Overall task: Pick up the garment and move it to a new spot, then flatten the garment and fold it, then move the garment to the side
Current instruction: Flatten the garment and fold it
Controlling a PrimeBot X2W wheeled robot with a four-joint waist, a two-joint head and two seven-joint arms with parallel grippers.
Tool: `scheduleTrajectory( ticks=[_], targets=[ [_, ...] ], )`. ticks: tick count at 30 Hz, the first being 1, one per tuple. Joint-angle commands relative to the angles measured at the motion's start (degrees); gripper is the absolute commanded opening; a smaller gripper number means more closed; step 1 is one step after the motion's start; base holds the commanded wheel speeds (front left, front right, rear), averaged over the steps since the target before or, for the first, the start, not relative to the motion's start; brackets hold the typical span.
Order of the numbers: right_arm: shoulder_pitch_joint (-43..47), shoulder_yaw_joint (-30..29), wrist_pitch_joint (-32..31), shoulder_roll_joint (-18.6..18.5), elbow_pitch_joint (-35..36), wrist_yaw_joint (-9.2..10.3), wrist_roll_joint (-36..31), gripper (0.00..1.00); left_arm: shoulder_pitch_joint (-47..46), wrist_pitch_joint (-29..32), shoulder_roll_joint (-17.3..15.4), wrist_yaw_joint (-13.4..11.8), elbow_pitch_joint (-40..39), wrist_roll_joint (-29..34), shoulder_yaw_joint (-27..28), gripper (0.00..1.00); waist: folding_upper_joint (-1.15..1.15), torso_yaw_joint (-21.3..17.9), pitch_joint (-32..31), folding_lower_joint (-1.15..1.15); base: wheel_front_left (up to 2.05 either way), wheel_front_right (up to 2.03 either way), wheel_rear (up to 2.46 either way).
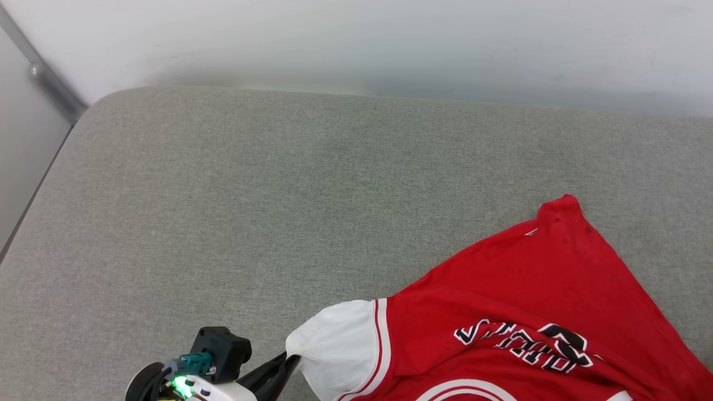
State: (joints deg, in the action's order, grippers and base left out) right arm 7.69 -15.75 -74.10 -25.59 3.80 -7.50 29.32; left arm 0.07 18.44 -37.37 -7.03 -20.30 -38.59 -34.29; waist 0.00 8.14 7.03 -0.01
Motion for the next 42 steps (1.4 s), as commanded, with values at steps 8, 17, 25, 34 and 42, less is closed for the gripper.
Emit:
scheduleTrajectory(
  ticks=[8, 17, 25, 34, 42],
  targets=[
    [-1.2, 1.4, 2.8, -1.2, 0.9, 0.02, 0.8, 1.0, 0.0, -0.1, -0.2, -0.1, -0.7, 0.4, -0.2, 0.0, 0.0, 0.5, 0.3, 0.01, 0.0, 0.0, 0.0],
    [-12.3, 2.3, 3.3, -4.5, 4.2, 0.02, 4.4, 1.0, -1.8, -0.1, -0.2, 0.3, -2.0, 1.7, -0.8, 0.0, 0.0, 2.7, 3.3, 0.01, 0.0, 0.0, 0.0],
    [-26.1, 8.2, 3.2, -3.6, 2.6, 0.02, 1.0, 1.0, -4.1, -0.4, 0.8, 1.4, -1.9, 2.5, -1.6, 0.0, 0.0, 6.6, 7.9, 0.01, 0.0, 0.0, 0.0],
    [-35.9, 11.7, 3.0, -4.4, -5.7, 0.02, -5.4, 1.0, -7.5, -1.2, 3.2, 3.1, -2.2, 3.5, -3.1, 0.0, 0.0, 11.5, 13.9, 0.01, 0.0, 0.0, 0.0],
    [-38.0, 10.8, 4.3, -6.2, -11.5, 0.02, -7.9, 1.0, -9.5, -1.6, 4.9, 3.7, -1.7, 3.9, -3.9, 0.0, 0.0, 14.5, 17.3, 0.01, 0.0, 0.0, 0.0]
  ],
)
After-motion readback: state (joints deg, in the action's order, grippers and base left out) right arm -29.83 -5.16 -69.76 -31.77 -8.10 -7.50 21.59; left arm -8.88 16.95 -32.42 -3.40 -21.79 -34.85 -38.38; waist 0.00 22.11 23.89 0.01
